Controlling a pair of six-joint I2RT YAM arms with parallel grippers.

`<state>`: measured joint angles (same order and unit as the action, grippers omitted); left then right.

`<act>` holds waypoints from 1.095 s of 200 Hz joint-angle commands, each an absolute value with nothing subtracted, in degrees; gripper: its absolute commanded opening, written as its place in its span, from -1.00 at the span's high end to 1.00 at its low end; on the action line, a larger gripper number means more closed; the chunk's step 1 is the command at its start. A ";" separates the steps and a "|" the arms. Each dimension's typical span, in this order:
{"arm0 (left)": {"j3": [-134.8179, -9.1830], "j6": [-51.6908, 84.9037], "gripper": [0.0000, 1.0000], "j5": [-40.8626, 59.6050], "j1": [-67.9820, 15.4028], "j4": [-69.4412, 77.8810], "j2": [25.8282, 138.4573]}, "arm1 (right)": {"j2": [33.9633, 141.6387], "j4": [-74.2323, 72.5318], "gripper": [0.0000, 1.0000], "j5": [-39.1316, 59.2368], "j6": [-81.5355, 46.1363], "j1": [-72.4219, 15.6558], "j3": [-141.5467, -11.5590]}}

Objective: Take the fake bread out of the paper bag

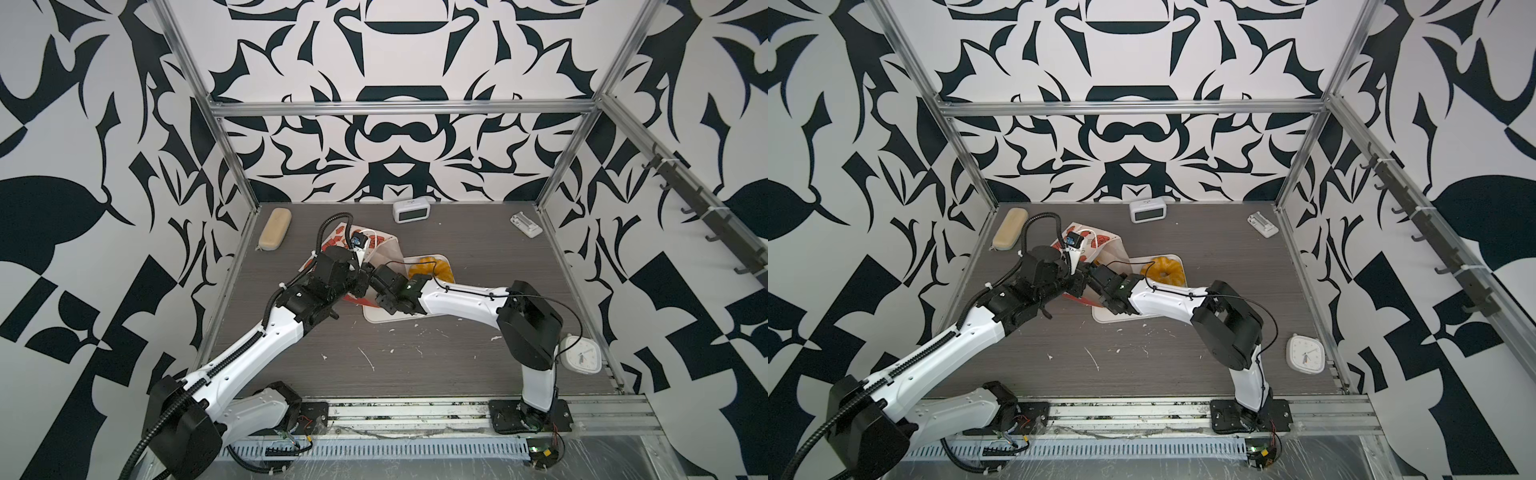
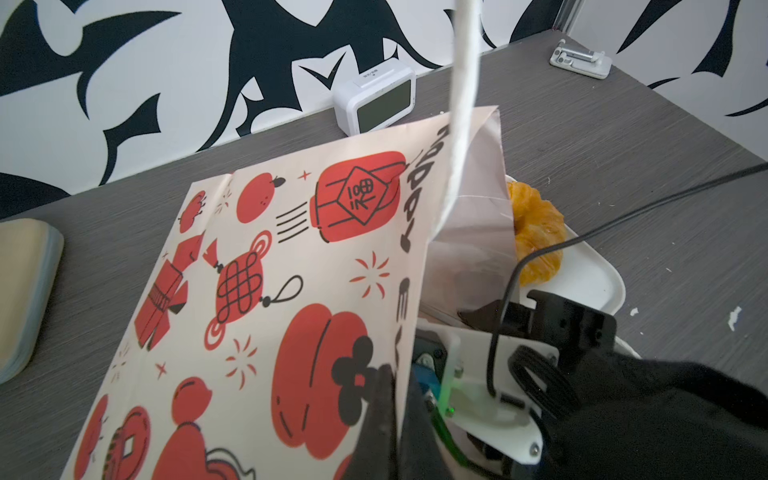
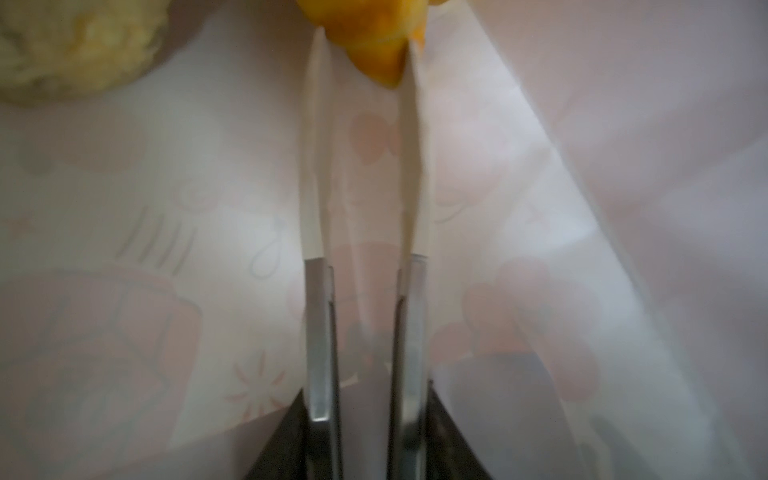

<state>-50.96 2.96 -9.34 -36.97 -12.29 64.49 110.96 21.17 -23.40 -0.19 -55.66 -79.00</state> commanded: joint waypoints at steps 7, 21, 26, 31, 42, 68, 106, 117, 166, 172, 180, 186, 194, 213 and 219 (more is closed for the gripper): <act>-50.84 3.51 1.00 -2.46 -38.58 -9.91 62.10 | 109.74 16.37 0.36 -25.46 -1.74 -55.99 -82.78; -50.56 3.52 1.00 -2.57 -38.58 -9.93 61.99 | 109.45 16.52 0.43 -25.40 -1.72 -56.02 -82.74; -50.47 3.49 1.00 -2.64 -38.58 -9.93 61.86 | 109.30 16.52 0.46 -25.40 -1.74 -55.99 -82.79; -50.38 3.51 1.00 -2.60 -38.58 -9.93 61.86 | 109.18 16.55 0.47 -25.39 -1.71 -55.99 -82.63; -50.19 3.52 1.00 -2.85 -38.58 -9.92 61.87 | 108.83 16.80 0.51 -25.44 -1.69 -55.99 -82.54; -49.59 3.42 1.00 -3.00 -38.58 -10.27 62.22 | 107.43 17.34 0.55 -26.05 -1.81 -55.99 -81.77; -48.88 3.43 1.00 -3.73 -38.58 -9.94 62.40 | 102.91 17.09 0.59 -26.02 -3.44 -56.01 -77.68; -48.99 3.36 1.00 -4.02 -38.58 -9.85 62.57 | 101.22 16.62 0.60 -25.53 -4.34 -56.07 -75.85; -49.37 3.27 1.00 -5.25 -38.58 -9.34 63.49 | 95.03 16.17 0.62 -21.71 -7.41 -56.10 -69.63; -49.46 3.25 1.00 -5.36 -38.58 -9.32 63.70 | 94.49 16.26 0.62 -21.23 -7.72 -56.17 -69.08; -49.57 3.21 1.00 -5.36 -38.58 -9.38 63.93 | 93.69 16.34 0.63 -20.85 -8.11 -56.18 -68.42; -49.66 3.17 1.00 -5.34 -38.58 -9.47 64.12 | 93.09 16.50 0.63 -20.63 -8.37 -56.25 -67.95; -49.79 3.08 1.00 -5.38 -38.58 -9.62 64.36 | 92.31 16.51 0.63 -20.44 -8.67 -56.34 -67.24; -49.92 2.90 1.00 -5.27 -38.58 -9.76 64.81 | 90.32 16.61 0.64 -19.78 -9.44 -56.38 -65.73; -49.92 2.90 1.00 -5.24 -38.58 -9.76 64.93 | 89.79 16.69 0.64 -19.62 -9.65 -56.50 -65.38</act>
<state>-49.98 3.01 -6.15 -38.54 -9.82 64.42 93.78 20.08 -20.49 -7.42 -55.92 -66.41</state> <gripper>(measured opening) 0.053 0.227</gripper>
